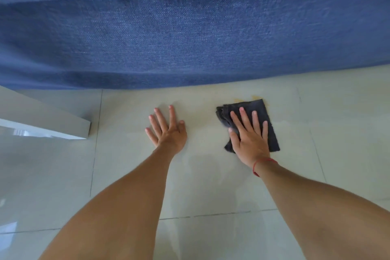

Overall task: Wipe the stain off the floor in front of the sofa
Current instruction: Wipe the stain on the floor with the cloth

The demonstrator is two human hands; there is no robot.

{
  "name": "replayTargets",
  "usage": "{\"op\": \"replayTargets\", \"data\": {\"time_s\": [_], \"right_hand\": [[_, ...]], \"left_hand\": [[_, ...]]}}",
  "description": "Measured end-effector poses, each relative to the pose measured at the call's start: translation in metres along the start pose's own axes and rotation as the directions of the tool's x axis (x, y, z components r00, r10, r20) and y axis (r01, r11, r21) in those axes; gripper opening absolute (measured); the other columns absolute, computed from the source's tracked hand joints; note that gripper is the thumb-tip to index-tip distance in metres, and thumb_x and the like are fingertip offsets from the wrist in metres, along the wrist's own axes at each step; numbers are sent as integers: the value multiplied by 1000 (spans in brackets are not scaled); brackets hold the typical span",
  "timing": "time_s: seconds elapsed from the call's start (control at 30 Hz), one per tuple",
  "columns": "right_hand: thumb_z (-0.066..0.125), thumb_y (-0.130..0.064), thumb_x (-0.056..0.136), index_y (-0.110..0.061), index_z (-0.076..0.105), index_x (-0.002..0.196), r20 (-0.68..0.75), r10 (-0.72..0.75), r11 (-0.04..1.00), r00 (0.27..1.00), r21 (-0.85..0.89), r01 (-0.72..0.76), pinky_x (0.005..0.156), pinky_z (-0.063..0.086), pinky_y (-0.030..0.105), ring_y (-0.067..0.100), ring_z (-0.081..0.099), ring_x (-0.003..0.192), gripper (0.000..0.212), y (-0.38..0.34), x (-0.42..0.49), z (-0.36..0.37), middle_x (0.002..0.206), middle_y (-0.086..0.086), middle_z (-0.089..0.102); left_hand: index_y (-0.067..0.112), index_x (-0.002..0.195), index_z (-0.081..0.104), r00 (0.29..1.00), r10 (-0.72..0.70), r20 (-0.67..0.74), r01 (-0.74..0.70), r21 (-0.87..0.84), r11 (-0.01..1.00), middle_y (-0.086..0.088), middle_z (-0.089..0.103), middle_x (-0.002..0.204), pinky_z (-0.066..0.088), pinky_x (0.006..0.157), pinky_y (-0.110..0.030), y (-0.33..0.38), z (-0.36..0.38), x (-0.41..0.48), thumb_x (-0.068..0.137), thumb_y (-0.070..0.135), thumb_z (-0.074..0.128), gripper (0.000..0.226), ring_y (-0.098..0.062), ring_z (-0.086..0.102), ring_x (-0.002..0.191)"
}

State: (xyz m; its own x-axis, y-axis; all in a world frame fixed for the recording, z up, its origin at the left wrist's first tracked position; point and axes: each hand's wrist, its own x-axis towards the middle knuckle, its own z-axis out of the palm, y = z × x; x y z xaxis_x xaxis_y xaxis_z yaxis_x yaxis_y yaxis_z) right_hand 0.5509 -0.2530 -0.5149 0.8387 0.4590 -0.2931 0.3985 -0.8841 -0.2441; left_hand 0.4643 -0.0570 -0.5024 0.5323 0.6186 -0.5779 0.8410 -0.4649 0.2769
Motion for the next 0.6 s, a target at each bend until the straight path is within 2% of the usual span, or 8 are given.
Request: {"op": "replayTargets", "data": {"time_s": [0.1, 0.17, 0.4, 0.53, 0.6], "right_hand": [[20, -46, 99, -40, 5, 150, -27, 150, 988, 988, 48, -149, 116, -11, 55, 26, -13, 148, 54, -25, 23, 1, 161, -8, -8], [20, -45, 99, -38, 3, 150, -19, 169, 984, 985, 55, -167, 115, -11, 58, 30, -15, 147, 54, -41, 33, 3, 161, -5, -10], [24, -44, 98, -35, 15, 150, -70, -7, 1000, 998, 24, 9, 114, -9, 56, 31, -4, 148, 54, -69, 31, 17, 162, -3, 4], [16, -46, 94, -36, 19, 149, -50, -118, 993, 992, -13, 117, 118, -5, 51, 26, 2, 149, 56, -55, 12, 21, 161, -6, 10], [15, -46, 94, -36, 19, 149, -40, -127, 992, 991, -9, 127, 119, -4, 48, 22, 3, 149, 56, -38, 1, 20, 161, -9, 10]], "left_hand": [[41, 150, -17, 999, -1, 35, 1, 17, 1000, -2, -33, 157, -17, 116, -48, 3, -3, 1, 101, 45, 15, 59, -23, -29, 145], [41, 150, -17, 998, -5, 57, 4, 29, 1000, -2, -33, 157, -17, 116, -48, 4, -7, -1, 101, 45, 14, 59, -24, -29, 145], [40, 150, -19, 998, -19, 56, 17, 41, 999, -2, -35, 156, -17, 116, -49, 2, -6, 2, 101, 45, 14, 59, -23, -31, 144], [36, 150, -18, 998, -66, -20, 67, 7, 998, -6, -34, 156, -18, 116, -50, 17, -3, -2, 99, 36, 18, 62, -25, -30, 145], [36, 151, -17, 998, -46, -39, 47, 20, 999, -8, -34, 156, -18, 115, -50, 26, 1, -5, 99, 36, 18, 62, -26, -29, 145]]}}
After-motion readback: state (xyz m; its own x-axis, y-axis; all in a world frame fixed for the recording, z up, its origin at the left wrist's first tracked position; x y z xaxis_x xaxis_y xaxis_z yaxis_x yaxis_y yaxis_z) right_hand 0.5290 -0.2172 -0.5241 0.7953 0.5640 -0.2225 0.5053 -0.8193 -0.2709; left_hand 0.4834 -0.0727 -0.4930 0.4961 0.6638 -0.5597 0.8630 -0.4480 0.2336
